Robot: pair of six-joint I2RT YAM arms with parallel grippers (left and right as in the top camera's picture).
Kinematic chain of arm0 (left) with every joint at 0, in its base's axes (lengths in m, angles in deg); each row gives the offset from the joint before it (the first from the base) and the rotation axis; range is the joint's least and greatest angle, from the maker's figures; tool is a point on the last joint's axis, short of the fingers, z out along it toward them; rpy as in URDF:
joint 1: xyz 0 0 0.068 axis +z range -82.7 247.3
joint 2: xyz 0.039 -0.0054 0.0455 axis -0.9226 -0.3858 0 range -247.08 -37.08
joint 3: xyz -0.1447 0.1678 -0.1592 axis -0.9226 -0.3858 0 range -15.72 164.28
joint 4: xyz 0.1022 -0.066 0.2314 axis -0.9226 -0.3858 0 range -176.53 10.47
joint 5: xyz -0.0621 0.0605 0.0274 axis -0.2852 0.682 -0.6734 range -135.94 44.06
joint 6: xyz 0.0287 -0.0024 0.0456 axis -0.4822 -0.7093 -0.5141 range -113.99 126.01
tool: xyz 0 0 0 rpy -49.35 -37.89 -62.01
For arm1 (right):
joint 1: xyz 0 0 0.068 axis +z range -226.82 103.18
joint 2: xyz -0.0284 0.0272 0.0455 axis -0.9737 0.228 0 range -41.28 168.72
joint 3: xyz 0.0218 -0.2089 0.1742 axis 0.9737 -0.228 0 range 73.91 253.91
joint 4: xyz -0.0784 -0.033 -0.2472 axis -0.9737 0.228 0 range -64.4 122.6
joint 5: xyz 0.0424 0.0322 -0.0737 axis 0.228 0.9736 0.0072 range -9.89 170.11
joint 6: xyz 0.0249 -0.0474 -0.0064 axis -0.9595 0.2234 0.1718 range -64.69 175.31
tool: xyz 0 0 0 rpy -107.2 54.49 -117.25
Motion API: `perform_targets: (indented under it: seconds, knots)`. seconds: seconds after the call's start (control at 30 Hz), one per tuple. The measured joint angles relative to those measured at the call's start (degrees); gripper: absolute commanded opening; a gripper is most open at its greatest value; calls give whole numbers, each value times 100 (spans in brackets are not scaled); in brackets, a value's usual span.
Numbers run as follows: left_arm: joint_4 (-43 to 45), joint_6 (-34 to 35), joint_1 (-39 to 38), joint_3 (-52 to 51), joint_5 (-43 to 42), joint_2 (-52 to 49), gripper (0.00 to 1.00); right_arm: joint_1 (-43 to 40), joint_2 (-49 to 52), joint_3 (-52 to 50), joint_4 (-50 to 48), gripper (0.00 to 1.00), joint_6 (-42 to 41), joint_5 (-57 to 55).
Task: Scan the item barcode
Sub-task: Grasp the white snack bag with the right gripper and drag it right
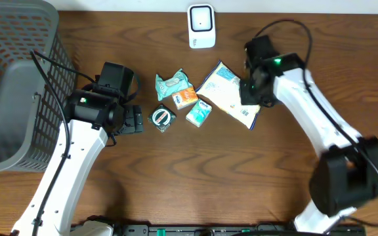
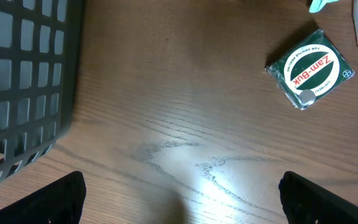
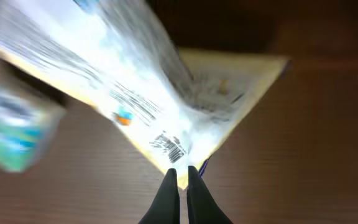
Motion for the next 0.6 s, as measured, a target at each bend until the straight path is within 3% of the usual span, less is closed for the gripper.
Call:
perform_targets:
  seconds: [0.27, 0.6]
  knots:
    - [0, -2, 0, 0, 0, 0, 98, 46, -501, 151, -979, 1, -22, 4]
    - [0, -2, 0, 0, 0, 0, 98, 87, 1005, 138, -938, 1, -468, -385]
